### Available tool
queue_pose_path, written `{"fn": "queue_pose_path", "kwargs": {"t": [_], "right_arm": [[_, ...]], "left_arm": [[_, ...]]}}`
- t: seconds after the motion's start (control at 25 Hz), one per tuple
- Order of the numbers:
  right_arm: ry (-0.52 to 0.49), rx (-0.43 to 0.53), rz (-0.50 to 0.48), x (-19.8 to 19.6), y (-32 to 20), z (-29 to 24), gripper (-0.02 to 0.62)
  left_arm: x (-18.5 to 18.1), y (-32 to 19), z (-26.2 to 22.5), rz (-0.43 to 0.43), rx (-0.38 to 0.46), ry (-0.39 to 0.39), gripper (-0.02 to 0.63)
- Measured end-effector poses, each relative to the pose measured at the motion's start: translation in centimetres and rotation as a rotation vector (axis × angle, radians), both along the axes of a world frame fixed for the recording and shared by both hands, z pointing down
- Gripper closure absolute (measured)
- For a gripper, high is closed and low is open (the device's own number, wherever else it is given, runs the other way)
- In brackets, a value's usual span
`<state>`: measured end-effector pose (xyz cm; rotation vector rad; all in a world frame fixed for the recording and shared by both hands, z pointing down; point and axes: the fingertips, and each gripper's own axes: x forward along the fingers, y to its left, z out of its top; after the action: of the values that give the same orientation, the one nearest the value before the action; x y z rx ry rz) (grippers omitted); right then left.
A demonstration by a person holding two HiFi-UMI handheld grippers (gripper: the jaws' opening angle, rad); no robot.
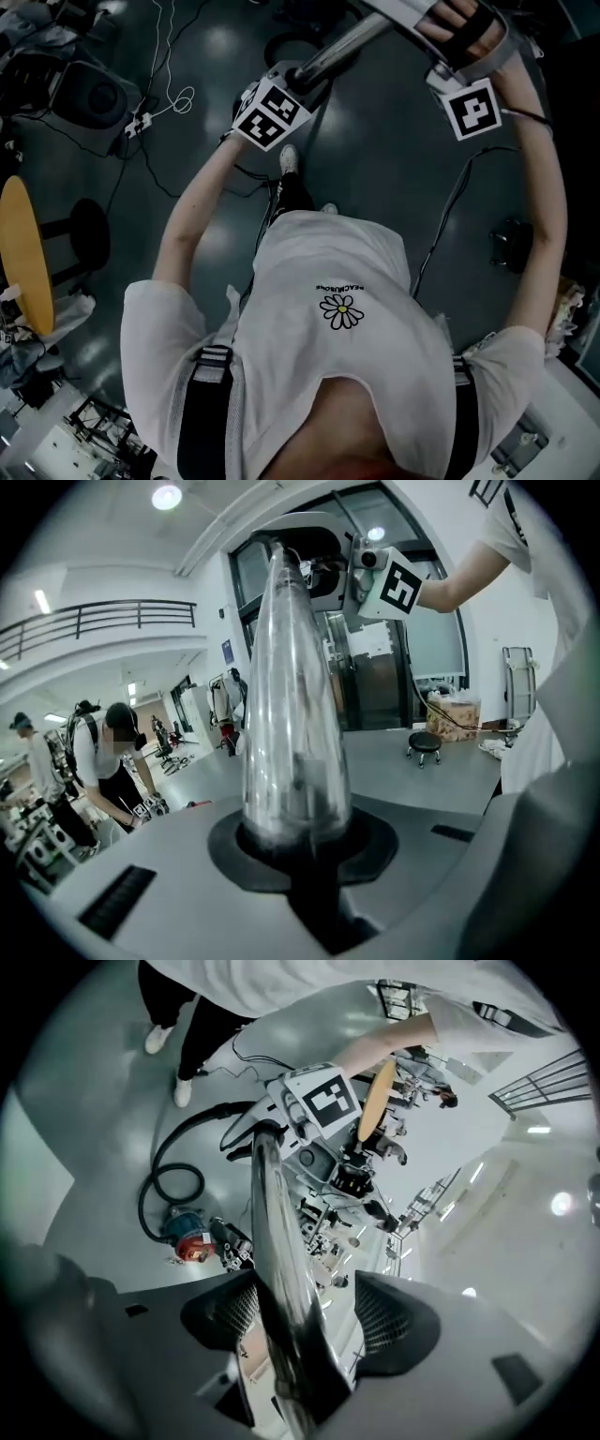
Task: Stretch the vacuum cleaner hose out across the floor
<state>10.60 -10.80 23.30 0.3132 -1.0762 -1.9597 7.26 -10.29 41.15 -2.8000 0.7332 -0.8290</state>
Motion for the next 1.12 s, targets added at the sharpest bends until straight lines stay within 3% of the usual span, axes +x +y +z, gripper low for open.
{"fn": "queue_pose_path", "kwargs": {"t": [0.08,0.16,0.24,0.28,0.36,0.44,0.52,0.6,0.72,0.84,0.96,1.04,1.12], "right_arm": [[-0.082,0.027,0.043,1.6,1.2,-2.8,0.275],[-0.282,0.077,0.111,4.3,1.9,-8.2,0.272],[-0.625,0.077,0.176,8.5,2.7,-14.4,0.273],[-0.846,0.015,0.179,10.6,3.4,-16.4,0.273],[-1.340,-0.229,0.142,14.6,5.0,-16.7,0.273],[-1.766,-0.557,0.132,17.8,6.0,-12.0,0.273],[-2.137,-0.938,0.162,18.5,6.0,-3.7,0.273],[-2.420,-1.320,0.267,17.0,6.1,6.6,0.273],[-2.765,-1.801,0.432,13.0,7.7,20.3,0.275],[-3.115,-2.108,0.571,9.8,9.5,29.9,0.274],[-3.314,-2.198,0.784,7.8,11.2,36.8,0.275],[-3.342,-2.207,0.925,7.2,12.3,39.8,0.275],[-3.355,-2.233,0.984,6.6,12.8,41.3,0.275]], "left_arm": [[0.3,0.5,-1.0,0.004,0.022,-0.003,0.541],[-0.3,0.5,-1.7,-0.029,-0.001,0.015,0.546],[-1.4,0.5,-1.9,-0.101,-0.054,0.069,0.549],[-1.7,0.6,-2.2,-0.139,-0.080,0.109,0.549],[-1.4,0.9,-3.1,-0.203,-0.119,0.194,0.549],[-0.7,1.3,-4.4,-0.251,-0.142,0.273,0.549],[-0.5,1.8,-5.7,-0.293,-0.154,0.341,0.549],[-0.9,2.6,-6.6,-0.327,-0.163,0.396,0.549],[-1.8,4.2,-7.5,-0.354,-0.181,0.465,0.549],[-2.9,5.3,-8.3,-0.357,-0.195,0.518,0.549],[-4.2,6.0,-8.6,-0.369,-0.198,0.545,0.549],[-5.0,6.2,-9.0,-0.379,-0.191,0.558,0.549],[-5.7,6.1,-9.6,-0.387,-0.187,0.584,0.549]]}}
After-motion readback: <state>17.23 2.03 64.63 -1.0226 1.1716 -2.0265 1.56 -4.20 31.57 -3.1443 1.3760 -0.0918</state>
